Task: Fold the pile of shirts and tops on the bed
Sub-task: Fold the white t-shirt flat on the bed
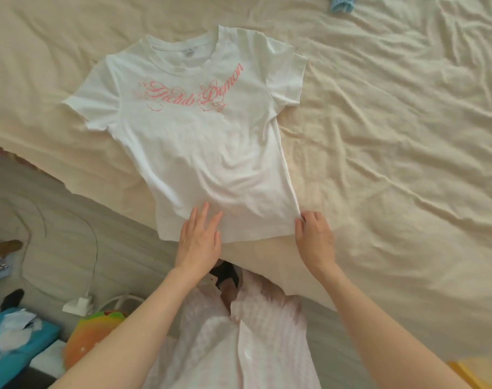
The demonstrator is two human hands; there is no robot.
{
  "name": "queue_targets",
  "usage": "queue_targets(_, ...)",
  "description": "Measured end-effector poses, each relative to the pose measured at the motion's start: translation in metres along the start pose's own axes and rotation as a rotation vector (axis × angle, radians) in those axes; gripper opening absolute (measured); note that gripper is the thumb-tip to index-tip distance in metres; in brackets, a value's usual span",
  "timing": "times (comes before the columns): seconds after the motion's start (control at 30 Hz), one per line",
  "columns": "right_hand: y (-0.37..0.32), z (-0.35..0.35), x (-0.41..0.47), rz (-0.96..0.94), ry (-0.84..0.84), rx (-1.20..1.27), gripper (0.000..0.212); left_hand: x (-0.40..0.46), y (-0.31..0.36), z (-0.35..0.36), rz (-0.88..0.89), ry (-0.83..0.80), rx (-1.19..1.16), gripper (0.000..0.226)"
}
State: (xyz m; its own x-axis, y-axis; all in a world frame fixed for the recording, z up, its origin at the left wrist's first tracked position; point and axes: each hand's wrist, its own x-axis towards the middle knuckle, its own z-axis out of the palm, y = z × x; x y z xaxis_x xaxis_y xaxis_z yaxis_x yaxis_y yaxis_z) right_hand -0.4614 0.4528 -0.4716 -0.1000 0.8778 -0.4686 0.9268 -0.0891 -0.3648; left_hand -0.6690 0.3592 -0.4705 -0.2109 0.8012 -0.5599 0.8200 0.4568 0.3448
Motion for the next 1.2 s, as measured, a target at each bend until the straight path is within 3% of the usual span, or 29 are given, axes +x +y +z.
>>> queue_targets(0.13,0.003,-0.007,0.0,0.3,-0.02,0.55,0.021,-0.009,-0.012,0.004,-0.072,-0.015,-0.155,0.046)
queue_targets(0.2,0.004,-0.01,-0.005,0.342,0.006,0.681,0.019,-0.01,-0.016,0.001,-0.133,0.059,-0.321,0.044)
queue_targets(0.37,0.019,0.003,-0.014,0.335,0.026,0.605,0.023,0.006,-0.054,-0.01,-0.449,0.328,-0.595,0.042)
queue_targets(0.43,0.023,0.011,-0.013,0.371,-0.005,0.603,0.026,0.019,-0.075,-0.013,-0.572,0.363,-0.711,0.046)
queue_targets(0.6,0.022,0.017,-0.017,0.401,-0.072,0.711,0.023,0.033,-0.095,-0.005,-0.601,0.211,-0.858,0.044)
queue_targets(0.8,0.022,0.01,-0.013,0.404,-0.034,0.742,0.023,0.035,-0.101,0.0,-0.683,0.157,-1.084,0.039)
queue_targets(0.93,0.015,0.001,-0.012,0.385,-0.002,0.79,0.023,0.032,-0.104,-0.007,-0.633,0.086,-0.974,0.017)
queue_targets(1.0,0.009,-0.005,-0.016,0.371,0.031,0.817,0.023,0.016,-0.098,-0.014,-0.561,0.204,-0.907,0.029)
queue_targets(1.1,0.004,-0.012,-0.025,0.365,0.099,0.81,0.022,-0.028,-0.084,-0.023,-0.558,0.493,-0.875,0.02)
queue_targets(1.2,0.013,-0.013,-0.034,0.43,0.095,0.681,0.018,-0.066,-0.082,-0.016,-0.635,0.58,-0.823,0.014)
